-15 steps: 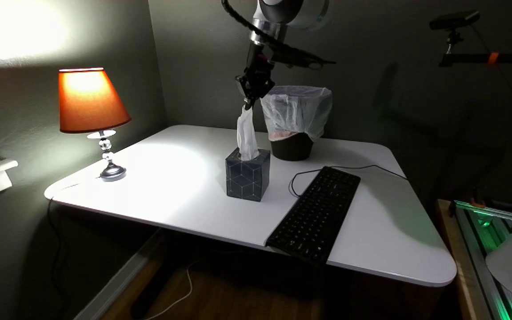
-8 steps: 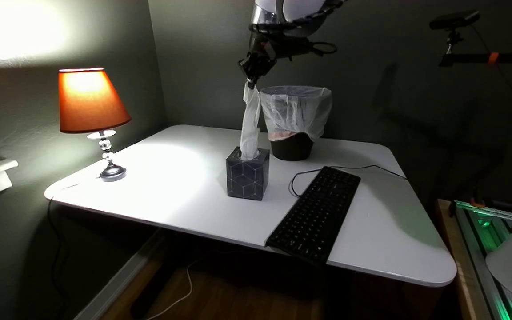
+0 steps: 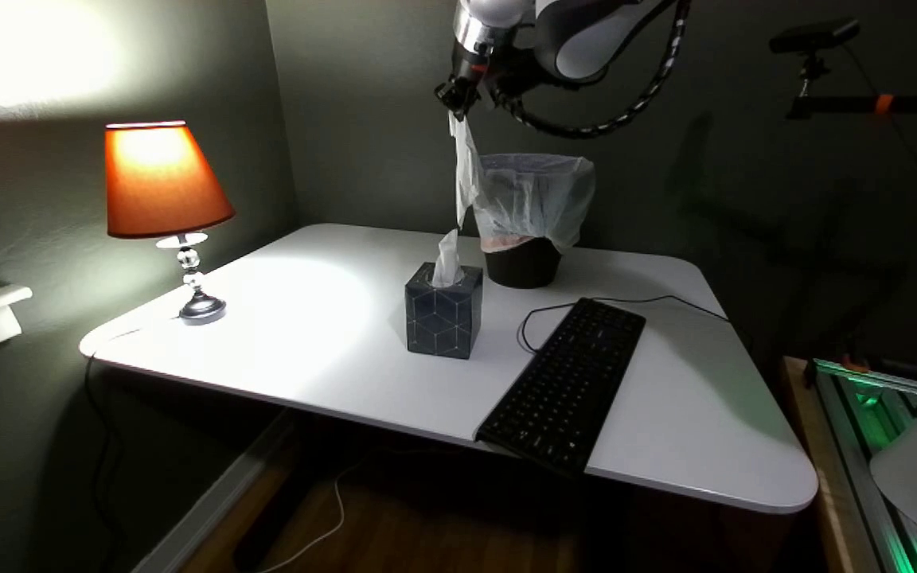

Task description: Remove a tissue from the tissue box and put it in the black bucket

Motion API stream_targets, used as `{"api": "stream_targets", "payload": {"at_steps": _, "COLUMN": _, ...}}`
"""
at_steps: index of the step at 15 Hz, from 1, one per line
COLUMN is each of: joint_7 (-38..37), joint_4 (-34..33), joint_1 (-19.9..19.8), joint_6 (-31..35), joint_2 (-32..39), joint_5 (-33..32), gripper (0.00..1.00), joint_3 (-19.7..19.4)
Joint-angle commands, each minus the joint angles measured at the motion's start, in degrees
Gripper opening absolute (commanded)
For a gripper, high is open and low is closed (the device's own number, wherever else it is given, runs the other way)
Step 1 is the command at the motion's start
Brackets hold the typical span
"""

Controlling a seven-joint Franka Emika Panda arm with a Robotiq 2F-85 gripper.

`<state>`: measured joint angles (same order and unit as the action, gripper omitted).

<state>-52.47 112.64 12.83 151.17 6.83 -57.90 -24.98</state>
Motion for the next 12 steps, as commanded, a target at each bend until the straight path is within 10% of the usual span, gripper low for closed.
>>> {"api": "stream_targets", "payload": {"at_steps": 1, "joint_7": -12.5, "joint_4": 3.6, "joint_1": 3.2, "joint_6": -4.6, "joint_2": -4.5, "joint_5": -13.6, "gripper": 0.0, "joint_3": 0.1}}
{"api": "stream_targets", "payload": {"at_steps": 6, "joint_7": -22.3, "joint_4": 7.6, "joint_1": -5.7, "joint_6": -12.9, "joint_2": -10.8, "joint_5": -23.2, "gripper": 0.0, "joint_3": 13.9}}
{"api": "stream_targets", "payload": {"at_steps": 12, "joint_7": -24.2, "joint_4": 10.3, "joint_1": -11.2, "joint_6": -13.0, "joint_2": -17.4, "joint_5": -18.9, "gripper": 0.0, "joint_3": 18.3}}
